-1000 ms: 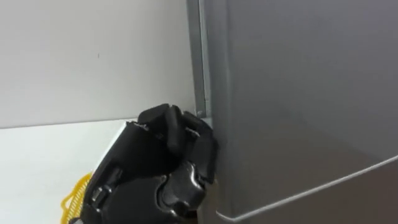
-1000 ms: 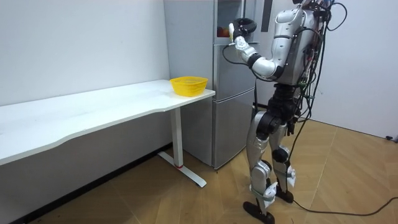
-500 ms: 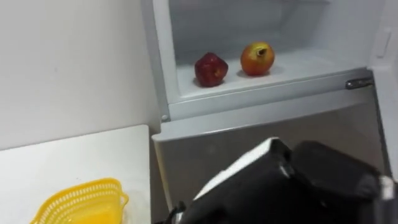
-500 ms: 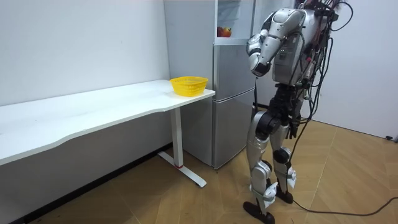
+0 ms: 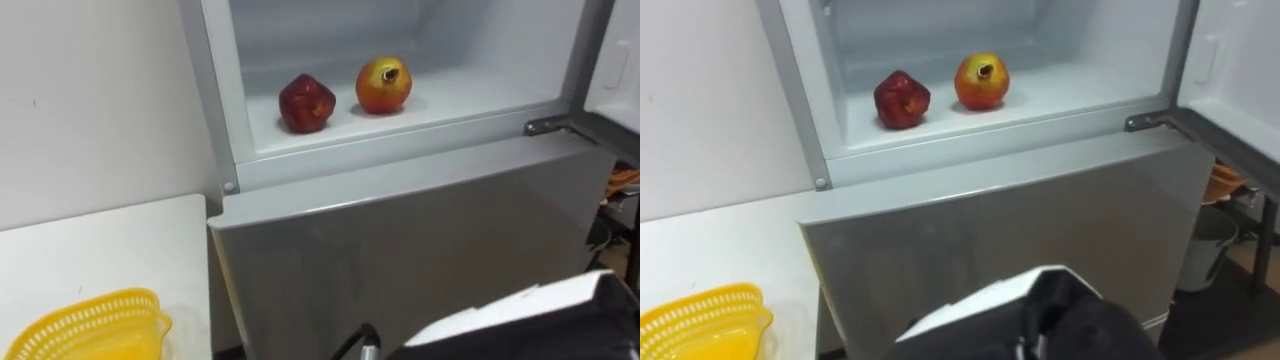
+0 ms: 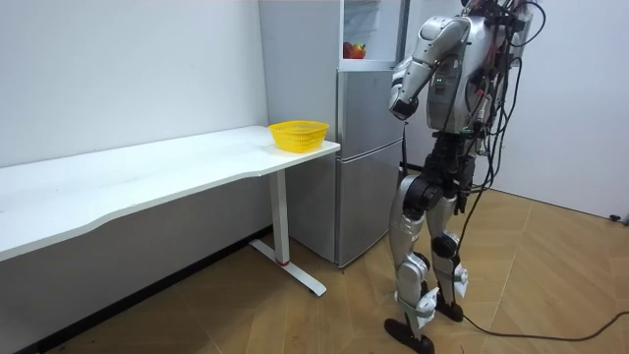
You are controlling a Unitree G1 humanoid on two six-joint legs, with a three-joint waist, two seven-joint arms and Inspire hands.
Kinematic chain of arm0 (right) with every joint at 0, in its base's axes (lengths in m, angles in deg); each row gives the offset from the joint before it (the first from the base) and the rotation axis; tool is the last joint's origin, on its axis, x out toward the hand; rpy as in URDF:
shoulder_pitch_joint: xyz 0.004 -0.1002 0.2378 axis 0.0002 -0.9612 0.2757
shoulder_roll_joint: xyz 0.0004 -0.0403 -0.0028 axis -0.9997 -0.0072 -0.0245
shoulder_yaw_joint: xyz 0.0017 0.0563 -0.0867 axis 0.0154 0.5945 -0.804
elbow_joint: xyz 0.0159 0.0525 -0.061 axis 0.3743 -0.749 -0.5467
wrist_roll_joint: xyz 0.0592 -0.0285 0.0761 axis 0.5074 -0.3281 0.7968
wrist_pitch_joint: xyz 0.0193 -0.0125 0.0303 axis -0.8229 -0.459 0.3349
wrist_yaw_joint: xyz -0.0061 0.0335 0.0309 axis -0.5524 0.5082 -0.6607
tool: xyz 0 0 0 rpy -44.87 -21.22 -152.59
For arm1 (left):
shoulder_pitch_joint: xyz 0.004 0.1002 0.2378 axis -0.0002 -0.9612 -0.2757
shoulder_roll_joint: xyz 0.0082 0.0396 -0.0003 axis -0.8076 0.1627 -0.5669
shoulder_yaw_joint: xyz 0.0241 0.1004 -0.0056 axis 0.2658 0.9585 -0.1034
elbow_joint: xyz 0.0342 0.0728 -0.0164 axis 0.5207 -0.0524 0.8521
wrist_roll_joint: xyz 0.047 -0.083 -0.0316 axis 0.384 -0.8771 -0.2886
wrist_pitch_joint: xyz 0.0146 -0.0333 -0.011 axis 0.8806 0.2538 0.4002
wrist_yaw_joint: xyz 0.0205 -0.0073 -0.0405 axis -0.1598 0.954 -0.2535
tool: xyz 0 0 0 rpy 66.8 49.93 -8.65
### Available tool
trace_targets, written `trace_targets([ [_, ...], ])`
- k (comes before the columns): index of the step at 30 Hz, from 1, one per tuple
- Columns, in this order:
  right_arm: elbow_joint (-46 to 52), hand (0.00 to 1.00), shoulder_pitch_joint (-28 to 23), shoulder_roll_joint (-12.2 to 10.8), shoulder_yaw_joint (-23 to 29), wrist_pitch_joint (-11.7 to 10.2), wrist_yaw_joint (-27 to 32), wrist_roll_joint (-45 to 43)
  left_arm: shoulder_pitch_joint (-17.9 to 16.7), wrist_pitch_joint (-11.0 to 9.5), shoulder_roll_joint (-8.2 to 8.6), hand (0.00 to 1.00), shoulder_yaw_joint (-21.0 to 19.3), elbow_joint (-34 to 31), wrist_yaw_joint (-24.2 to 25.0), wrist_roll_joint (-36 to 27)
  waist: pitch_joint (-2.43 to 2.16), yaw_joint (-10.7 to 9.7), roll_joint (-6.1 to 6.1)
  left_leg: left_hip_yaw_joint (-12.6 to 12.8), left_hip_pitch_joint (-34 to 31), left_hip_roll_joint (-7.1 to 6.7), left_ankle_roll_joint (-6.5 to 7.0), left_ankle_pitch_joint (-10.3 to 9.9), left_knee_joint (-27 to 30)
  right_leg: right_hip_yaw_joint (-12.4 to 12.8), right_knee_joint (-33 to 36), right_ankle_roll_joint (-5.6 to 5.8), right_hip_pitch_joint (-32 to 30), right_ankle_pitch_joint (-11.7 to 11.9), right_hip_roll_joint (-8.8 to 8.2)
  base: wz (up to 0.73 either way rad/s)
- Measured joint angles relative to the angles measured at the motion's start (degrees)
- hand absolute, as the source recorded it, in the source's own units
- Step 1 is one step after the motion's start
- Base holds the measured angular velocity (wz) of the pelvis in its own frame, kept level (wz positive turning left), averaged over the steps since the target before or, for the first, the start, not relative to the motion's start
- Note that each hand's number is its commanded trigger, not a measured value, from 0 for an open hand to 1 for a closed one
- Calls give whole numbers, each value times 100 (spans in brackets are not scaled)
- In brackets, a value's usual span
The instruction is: Retrieve from the upper fridge
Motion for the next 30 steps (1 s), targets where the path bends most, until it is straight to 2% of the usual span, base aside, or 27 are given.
trace_targets([
  [11,-17,0,23,-2,-57,-15,19,4,-34,-1,-1,0,-79,7,11,-21,2,49,-6,5,56,0,-1,-1,-6,2,10,-10,7,-7,0,0],
  [18,-34,0,-81,9,-146,-14,111,264,-39,0,-6,0,-175,1,-21,-43,-13,321,-50,-2,79,8,-14,10,-43,32,26,-16,8,-8,17,-1],
  [20,-45,0,-101,5,-21,-59,129,268,-95,-5,-27,0,-406,-37,-66,30,-14,437,-67,20,152,14,-22,16,-85,45,36,-26,18,-2,23,-10],
  [23,-201,0,-245,11,154,-284,339,430,-279,-59,-121,0,-1095,-272,-414,378,-55,705,-99,35,162,22,-37,25,-111,36,32,-43,40,-11,31,-4],
  [25,-197,0,-489,4,449,-445,505,429,-650,-290,-288,0,-1971,-568,-976,841,-67,1018,-101,34,191,37,-49,32,-114,16,24,-49,67,-9,43,-7],
  [26,-196,0,-553,2,544,-474,531,421,-769,-352,-321,0,-2214,-626,-1131,1031,-67,1083,-100,32,211,39,-51,33,-123,-3,18,-52,91,-11,43,0],
  [27,-203,0,-663,-8,834,-525,578,417,-1063,-426,-408,0,-2754,-779,-1491,1414,-76,1216,-97,5,257,40,-51,33,-150,-5,7,-67,126,-21,46,0],
  [28,-242,0,-737,-14,1056,-587,658,427,-1319,-467,-442,0,-3321,-992,-1861,1848,-87,1296,-89,-35,315,33,-57,36,-204,-25,1,-84,161,-35,47,5],
  [29,-278,0,-761,-22,1151,-606,707,431,-1413,-522,-449,0,-3559,-1072,-2081,2059,-84,1314,-86,-46,348,33,-61,38,-228,-53,-12,-86,193,-38,46,16],
  [30,-325,0,-834,-34,1274,-640,785,459,-1511,-680,-455,0,-3942,-1139,-2553,2492,-95,1407,-103,-78,391,25,-65,37,-250,-107,-67,-88,245,-42,41,13],
])
